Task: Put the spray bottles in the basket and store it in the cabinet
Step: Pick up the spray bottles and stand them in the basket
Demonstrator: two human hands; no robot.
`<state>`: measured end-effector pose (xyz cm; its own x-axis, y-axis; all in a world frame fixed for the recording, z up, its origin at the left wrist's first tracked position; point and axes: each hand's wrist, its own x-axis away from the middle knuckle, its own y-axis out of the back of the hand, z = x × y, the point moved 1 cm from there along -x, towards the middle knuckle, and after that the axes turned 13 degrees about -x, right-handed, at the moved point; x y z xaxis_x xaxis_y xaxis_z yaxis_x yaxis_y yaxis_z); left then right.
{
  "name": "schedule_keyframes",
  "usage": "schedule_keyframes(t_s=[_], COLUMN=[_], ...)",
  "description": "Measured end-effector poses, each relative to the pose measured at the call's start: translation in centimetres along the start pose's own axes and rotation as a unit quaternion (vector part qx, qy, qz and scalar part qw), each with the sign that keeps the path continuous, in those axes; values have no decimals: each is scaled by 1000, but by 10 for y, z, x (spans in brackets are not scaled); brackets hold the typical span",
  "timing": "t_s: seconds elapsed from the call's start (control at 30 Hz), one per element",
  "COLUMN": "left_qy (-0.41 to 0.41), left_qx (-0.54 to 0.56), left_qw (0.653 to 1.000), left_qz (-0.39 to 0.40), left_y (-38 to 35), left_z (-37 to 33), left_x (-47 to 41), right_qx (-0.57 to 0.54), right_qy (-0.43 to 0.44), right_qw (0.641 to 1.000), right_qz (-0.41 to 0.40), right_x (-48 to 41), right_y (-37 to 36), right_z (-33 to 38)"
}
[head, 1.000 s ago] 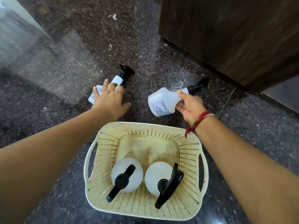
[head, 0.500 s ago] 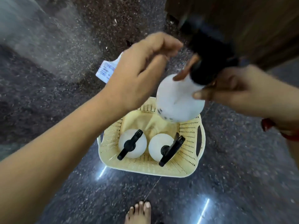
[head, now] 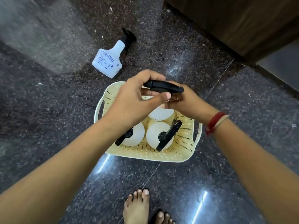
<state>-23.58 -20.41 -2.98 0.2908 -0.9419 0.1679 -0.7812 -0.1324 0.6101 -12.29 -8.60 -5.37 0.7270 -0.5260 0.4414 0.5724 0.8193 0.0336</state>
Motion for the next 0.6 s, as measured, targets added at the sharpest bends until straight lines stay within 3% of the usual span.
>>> schedule_keyframes(t_s=[0.07, 0.13, 0.23, 0.33, 0.43, 0.5, 0.6], left_qy=[30, 29, -1, -33, -61, -58, -36], left_qx=[63, 14, -28, -42, -80, -77, -1], left_qw=[998, 999, 998, 994, 987, 987, 990], left_qz=[-7, -18, 57, 93, 127, 129, 135], left_y=[12, 14, 3, 4, 0, 2, 7], left_z=[-7, -11, -2, -1, -3, -5, -13], left_x=[-26, -36, -34, -48, -55, -57, -55], right_qx=[-39, -126, -193, 49, 272, 329, 284], right_qy=[7, 13, 37, 76, 92, 89, 75], right_qw=[998, 989, 974, 984, 939, 917, 923], right_qz=[-44, -71, -113, -155, -191, -207, -248], right_x=[5, 12, 20, 27, 26, 21, 20], right_y=[-7, -9, -1, 4, -2, -8, -17], right_z=[-13, -22, -26, -19, -10, -4, 2])
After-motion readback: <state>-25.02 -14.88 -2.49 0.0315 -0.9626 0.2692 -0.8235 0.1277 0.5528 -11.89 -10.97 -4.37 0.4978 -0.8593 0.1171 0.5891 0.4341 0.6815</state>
